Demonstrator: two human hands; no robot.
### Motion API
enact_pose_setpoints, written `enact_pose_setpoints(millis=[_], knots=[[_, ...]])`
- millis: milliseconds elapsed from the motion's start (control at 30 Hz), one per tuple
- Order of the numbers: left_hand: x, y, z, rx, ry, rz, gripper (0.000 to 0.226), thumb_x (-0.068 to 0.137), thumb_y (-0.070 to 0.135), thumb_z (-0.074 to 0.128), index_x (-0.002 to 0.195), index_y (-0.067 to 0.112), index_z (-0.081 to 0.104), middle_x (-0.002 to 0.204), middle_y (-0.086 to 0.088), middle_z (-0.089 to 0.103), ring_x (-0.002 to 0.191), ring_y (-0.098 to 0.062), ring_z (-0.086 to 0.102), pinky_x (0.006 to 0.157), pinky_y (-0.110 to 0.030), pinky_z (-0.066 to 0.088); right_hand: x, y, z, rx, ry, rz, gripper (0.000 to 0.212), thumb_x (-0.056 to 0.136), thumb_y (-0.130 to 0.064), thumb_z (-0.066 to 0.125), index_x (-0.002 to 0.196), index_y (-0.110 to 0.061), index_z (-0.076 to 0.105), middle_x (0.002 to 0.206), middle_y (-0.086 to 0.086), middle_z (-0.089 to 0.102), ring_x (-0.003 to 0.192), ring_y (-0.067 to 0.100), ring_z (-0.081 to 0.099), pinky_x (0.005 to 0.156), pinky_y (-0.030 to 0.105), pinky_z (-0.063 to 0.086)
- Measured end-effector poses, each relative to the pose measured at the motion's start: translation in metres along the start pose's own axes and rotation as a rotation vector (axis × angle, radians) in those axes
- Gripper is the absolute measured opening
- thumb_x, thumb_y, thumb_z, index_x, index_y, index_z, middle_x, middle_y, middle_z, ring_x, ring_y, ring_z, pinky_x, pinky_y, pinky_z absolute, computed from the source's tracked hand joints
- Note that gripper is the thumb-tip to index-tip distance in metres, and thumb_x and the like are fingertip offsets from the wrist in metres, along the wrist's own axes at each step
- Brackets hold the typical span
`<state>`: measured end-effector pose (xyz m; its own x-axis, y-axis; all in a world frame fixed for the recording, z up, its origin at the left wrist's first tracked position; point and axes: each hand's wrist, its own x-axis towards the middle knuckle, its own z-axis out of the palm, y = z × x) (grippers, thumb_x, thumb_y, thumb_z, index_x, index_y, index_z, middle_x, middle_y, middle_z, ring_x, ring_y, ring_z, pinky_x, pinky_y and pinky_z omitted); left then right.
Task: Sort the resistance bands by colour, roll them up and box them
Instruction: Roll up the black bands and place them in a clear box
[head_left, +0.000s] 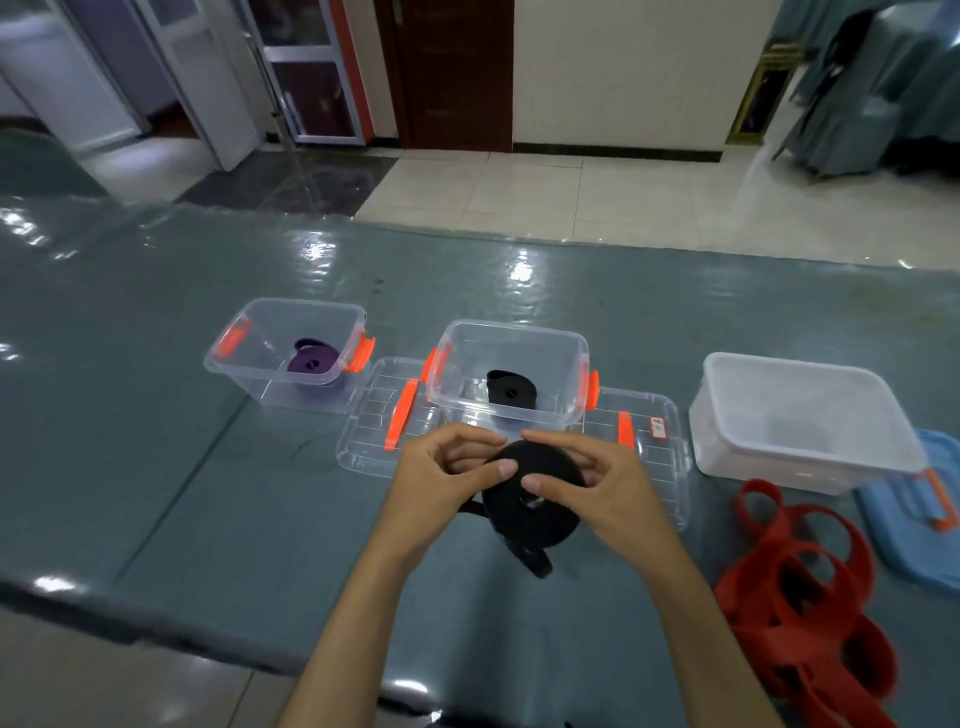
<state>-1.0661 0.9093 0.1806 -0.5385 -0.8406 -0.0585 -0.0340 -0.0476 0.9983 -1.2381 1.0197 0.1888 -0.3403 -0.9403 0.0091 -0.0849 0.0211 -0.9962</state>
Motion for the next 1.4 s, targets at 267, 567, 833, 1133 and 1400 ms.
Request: enact_pose_setpoints(millis=[267,567,833,1133,1400], knots=[[0.032,-0.041,-0.057,0.335,-0.192,-0.121,0.051,0.105,0.056,0.040,0.101,0.026,0.081,0.108,0.010,0.079,0.112,-0.003,0.069,0.105,-0.027,0.046,0.011,-0.010,0.002,0.099,0.220,-0.007,0.045,0.080,0.003,0.082,0.115,-0.023,0.076,0.103,0.000,0.081,0.096,0.019,0.077,0.084,0.031,0.063],[0.049,-0.103,-0.094,0.230,-0.534,-0.135,0.048,0.086,-0.020,0.060,0.119,0.012,0.071,0.119,-0.002,0.077,0.118,-0.013,0.070,0.104,-0.024,0.051,0.020,-0.018,0.015,0.118,0.445,-0.033,0.044,0.084,-0.002,0.080,0.124,-0.018,0.073,0.100,0.008,0.080,0.093,0.028,0.077,0.086,0.038,0.063],[0.064,-0.126,-0.094,0.254,-0.167,-0.069,0.031,0.085,-0.008,0.077,0.102,0.018,0.074,0.095,0.004,0.079,0.092,-0.018,0.074,0.082,-0.022,0.058,0.012,-0.013,0.026,0.048,0.494,-0.083,0.041,0.084,0.002,0.079,0.121,-0.013,0.073,0.102,0.009,0.080,0.093,0.026,0.077,0.081,0.030,0.063],[0.074,-0.125,-0.112,0.528,0.271,0.072,0.016,0.109,0.022,0.046,0.108,0.029,0.061,0.084,0.004,0.066,0.074,-0.015,0.066,0.067,-0.041,0.053,0.015,-0.009,0.038,-0.136,0.457,-0.083,0.043,0.081,-0.002,0.083,0.121,-0.018,0.075,0.102,-0.004,0.080,0.093,0.017,0.078,0.083,0.032,0.063],[0.078,-0.124,-0.138,0.087,0.094,-0.350,0.015,0.097,0.007,0.068,0.108,0.017,0.069,0.105,-0.011,0.063,0.089,-0.021,0.066,0.073,-0.030,0.058,0.025,-0.015,0.044,-0.140,0.420,-0.115,0.042,0.081,0.002,0.082,0.117,-0.017,0.076,0.100,-0.010,0.079,0.094,0.013,0.077,0.083,0.025,0.061]])
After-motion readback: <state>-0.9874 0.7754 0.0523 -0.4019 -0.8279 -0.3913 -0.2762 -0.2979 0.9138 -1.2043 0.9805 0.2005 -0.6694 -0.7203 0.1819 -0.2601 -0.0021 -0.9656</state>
